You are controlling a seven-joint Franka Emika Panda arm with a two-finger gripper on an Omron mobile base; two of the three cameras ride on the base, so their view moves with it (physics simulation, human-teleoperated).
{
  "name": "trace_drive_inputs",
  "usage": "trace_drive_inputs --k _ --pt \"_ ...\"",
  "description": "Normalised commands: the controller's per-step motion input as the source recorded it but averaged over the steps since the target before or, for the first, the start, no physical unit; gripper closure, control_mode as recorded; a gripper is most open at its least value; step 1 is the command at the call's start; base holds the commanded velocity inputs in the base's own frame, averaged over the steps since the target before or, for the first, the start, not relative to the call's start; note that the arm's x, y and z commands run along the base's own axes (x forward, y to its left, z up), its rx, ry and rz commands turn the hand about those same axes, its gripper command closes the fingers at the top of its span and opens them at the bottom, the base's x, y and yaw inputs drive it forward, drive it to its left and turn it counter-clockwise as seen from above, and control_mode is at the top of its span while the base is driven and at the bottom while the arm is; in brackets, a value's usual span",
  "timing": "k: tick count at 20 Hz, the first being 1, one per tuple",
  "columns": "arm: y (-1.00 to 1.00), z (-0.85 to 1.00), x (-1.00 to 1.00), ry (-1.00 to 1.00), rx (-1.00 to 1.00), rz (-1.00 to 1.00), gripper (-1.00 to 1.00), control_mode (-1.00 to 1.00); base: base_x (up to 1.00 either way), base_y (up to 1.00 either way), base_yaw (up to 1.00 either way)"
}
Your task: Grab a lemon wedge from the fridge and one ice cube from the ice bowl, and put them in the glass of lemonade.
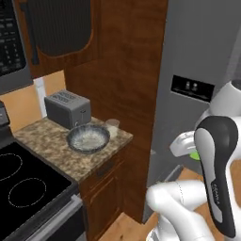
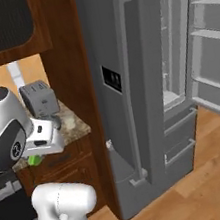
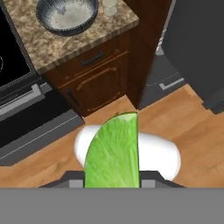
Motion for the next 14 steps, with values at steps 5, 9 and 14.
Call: trace_drive_inputs --k 5,9,14 --pt "0.00 0.00 0.00 0.00 0.00 0.00 1.00 1.00 0.68 0.64 -0.21" --pt "0.00 0.00 0.00 0.00 0.00 0.00 1.00 1.00 0.67 0.37 -0.13" --pt "0.00 0.00 0.00 0.00 0.00 0.00 1.00 1.00 0.60 0.17 -0.07"
